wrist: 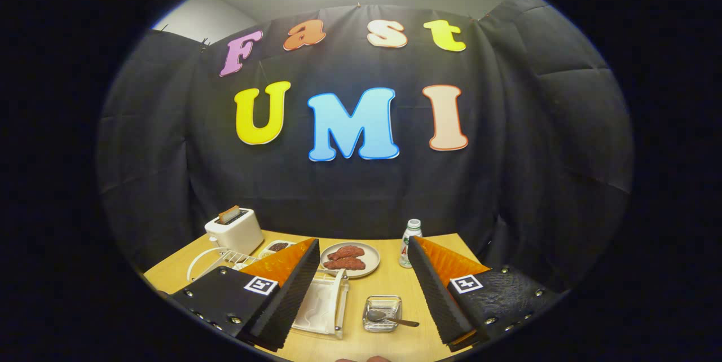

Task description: Take the plate from the dish rack, then take the spoon from the basket and place it into the plate.

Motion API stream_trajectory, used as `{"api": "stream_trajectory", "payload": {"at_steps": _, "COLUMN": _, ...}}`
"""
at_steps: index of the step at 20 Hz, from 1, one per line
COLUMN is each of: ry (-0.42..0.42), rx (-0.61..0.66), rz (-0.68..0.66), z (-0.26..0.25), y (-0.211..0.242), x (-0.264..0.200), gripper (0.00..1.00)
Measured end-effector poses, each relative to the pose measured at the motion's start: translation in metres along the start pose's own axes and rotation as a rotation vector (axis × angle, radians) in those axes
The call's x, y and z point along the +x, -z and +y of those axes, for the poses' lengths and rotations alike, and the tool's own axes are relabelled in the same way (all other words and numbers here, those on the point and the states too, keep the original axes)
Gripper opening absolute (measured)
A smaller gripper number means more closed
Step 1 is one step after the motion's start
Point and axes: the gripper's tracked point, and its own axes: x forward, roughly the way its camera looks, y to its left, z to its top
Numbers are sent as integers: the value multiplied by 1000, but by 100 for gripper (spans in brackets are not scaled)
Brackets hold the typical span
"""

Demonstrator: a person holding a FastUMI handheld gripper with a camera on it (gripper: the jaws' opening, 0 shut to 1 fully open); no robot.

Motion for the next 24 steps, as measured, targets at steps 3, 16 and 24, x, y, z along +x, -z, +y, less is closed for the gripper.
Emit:
{"api": "stream_trajectory", "payload": {"at_steps": 3, "ry": -59, "rx": 55, "rz": 151, "z": 33, "y": 18, "x": 10, "gripper": 95}}
{"api": "stream_trajectory", "payload": {"at_steps": 16, "ry": 7, "rx": 107, "rz": 648, "z": 90, "y": 76, "x": 70, "gripper": 96}}
{"api": "stream_trajectory", "payload": {"at_steps": 24, "ry": 172, "rx": 7, "rz": 783, "z": 96, "y": 103, "x": 99, "gripper": 96}}
